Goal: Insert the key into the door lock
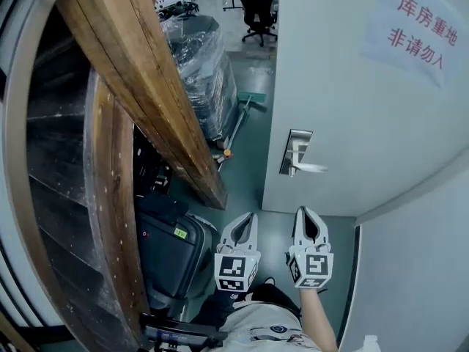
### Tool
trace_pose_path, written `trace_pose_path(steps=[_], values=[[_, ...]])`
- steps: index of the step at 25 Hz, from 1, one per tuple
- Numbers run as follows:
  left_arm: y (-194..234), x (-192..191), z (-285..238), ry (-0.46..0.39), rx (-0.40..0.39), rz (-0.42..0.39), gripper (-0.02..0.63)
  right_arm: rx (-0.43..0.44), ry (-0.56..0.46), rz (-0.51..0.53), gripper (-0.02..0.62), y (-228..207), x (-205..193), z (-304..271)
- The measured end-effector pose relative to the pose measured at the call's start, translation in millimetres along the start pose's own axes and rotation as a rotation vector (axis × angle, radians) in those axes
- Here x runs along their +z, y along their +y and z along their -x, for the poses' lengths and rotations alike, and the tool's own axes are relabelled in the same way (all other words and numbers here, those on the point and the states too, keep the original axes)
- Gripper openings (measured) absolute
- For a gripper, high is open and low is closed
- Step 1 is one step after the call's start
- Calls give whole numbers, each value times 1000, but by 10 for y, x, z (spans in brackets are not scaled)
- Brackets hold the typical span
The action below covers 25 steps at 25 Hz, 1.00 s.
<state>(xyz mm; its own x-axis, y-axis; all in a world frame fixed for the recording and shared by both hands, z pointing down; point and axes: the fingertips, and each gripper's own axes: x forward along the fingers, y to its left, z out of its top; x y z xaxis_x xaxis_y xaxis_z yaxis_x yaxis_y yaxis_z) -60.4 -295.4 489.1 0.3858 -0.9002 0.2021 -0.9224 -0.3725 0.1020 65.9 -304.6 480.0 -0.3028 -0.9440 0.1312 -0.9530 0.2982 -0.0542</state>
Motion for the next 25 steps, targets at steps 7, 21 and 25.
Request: trace_pose_path(steps=[7,21,25], values=[[-5,447,376,-49,9,-19,5,72,-45,23,6,233,569,634],[-178,762,335,-120,-40,-62,5,96,-129,33,6,303,925,581],[-174,763,340,-121,-32,-64,5,106,-135,38,6,306,943,590]])
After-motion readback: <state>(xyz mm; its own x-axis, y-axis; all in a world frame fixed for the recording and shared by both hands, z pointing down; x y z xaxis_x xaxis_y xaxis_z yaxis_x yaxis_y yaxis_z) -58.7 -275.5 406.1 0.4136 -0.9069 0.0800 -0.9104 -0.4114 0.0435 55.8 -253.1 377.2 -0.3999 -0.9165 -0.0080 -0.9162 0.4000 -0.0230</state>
